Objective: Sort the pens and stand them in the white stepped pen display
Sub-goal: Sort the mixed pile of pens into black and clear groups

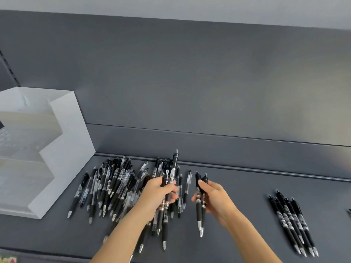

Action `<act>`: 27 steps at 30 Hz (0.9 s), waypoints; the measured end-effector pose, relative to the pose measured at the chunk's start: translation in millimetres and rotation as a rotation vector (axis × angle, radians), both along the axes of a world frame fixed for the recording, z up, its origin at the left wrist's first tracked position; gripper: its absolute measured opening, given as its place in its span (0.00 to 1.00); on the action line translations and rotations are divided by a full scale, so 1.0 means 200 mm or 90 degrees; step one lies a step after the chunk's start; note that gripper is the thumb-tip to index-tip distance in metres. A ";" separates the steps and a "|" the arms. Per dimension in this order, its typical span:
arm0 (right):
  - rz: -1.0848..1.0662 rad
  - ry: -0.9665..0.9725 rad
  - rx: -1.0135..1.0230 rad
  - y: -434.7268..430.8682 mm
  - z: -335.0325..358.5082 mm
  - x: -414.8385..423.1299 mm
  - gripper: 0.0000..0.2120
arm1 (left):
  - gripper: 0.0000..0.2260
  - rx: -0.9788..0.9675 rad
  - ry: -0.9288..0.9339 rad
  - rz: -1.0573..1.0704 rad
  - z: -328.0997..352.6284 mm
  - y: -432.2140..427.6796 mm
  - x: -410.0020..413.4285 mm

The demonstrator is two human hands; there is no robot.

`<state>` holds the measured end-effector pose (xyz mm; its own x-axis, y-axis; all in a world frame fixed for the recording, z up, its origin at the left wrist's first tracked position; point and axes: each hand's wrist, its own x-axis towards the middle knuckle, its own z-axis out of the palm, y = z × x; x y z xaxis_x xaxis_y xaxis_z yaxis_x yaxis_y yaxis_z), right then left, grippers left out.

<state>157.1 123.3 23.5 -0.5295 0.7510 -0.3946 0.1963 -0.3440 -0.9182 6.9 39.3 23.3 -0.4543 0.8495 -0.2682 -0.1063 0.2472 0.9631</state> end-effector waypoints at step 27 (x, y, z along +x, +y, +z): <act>-0.213 -0.014 -0.029 0.22 -0.02 1.11 0.08 | 0.03 -0.108 -0.011 -0.107 -0.04 0.34 0.93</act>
